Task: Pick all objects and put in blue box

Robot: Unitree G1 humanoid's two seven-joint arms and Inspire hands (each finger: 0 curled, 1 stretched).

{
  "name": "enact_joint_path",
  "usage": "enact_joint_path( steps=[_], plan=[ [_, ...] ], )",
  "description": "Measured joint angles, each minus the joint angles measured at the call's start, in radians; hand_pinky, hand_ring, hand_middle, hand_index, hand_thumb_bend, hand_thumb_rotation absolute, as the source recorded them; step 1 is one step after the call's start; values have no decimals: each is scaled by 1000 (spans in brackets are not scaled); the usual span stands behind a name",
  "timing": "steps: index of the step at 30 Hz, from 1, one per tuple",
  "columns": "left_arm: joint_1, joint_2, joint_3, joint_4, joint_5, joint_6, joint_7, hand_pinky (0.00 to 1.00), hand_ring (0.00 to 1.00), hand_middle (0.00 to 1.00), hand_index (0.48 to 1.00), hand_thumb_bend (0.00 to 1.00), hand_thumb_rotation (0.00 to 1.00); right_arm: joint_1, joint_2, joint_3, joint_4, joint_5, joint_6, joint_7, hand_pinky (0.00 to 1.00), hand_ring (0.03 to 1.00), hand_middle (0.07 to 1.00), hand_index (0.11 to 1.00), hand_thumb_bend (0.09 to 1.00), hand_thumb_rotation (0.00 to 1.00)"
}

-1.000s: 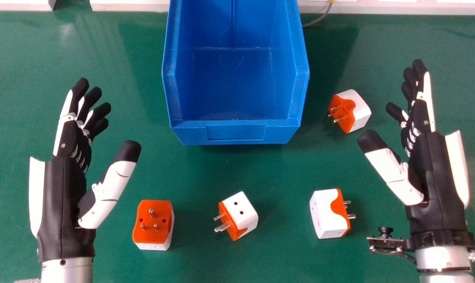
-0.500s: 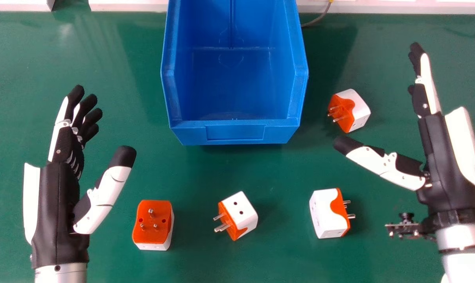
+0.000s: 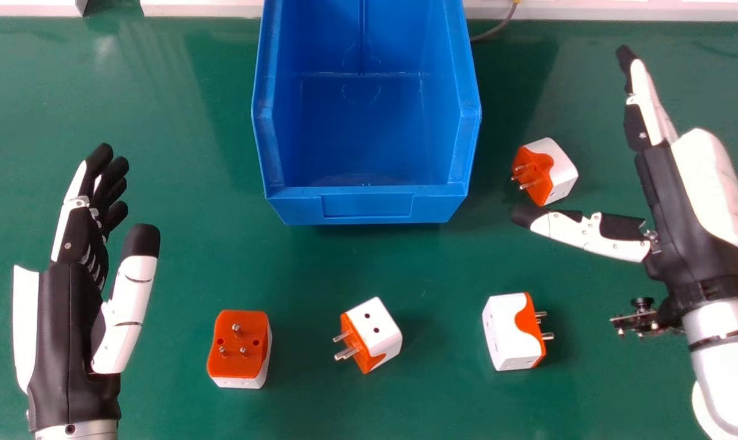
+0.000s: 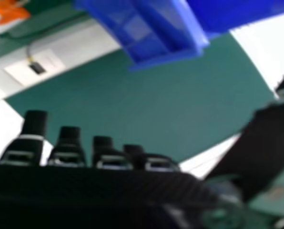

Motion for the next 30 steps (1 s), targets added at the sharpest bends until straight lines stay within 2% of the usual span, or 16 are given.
enact_joint_path(
  steps=[5, 14, 16, 19, 21, 27, 30],
  plan=[
    [3, 0, -1, -3, -1, -1, -3, 898, 918, 919, 927, 599, 904, -46, -39, 25, 38, -30, 32, 17, 837, 960, 1000, 994, 676, 463],
    [5, 0, -1, -3, -23, -4, -24, 899, 914, 922, 934, 559, 898, -150, -98, 94, 170, -78, 74, 44, 818, 948, 990, 975, 656, 463],
    [8, 0, -1, -4, -29, -4, -26, 902, 916, 924, 936, 553, 898, -171, -107, 103, 198, -81, 75, 47, 817, 947, 989, 974, 651, 468],
    [11, 0, -1, -7, -30, -3, -26, 906, 917, 925, 939, 553, 898, -202, -126, 116, 236, -83, 73, 50, 812, 944, 985, 970, 642, 465],
    [11, 1, 0, -7, -36, -4, -32, 911, 919, 927, 941, 555, 898, -225, -143, 130, 268, -86, 72, 52, 806, 940, 982, 968, 634, 462],
    [11, 1, 0, -8, -38, -3, -37, 915, 920, 928, 945, 548, 898, -281, -168, 146, 339, -87, 77, 83, 817, 944, 983, 970, 622, 463],
    [8, 1, -1, -8, -39, -4, -44, 921, 921, 927, 944, 544, 897, -310, -178, 154, 368, -87, 77, 89, 814, 940, 979, 965, 618, 455]
  ],
)
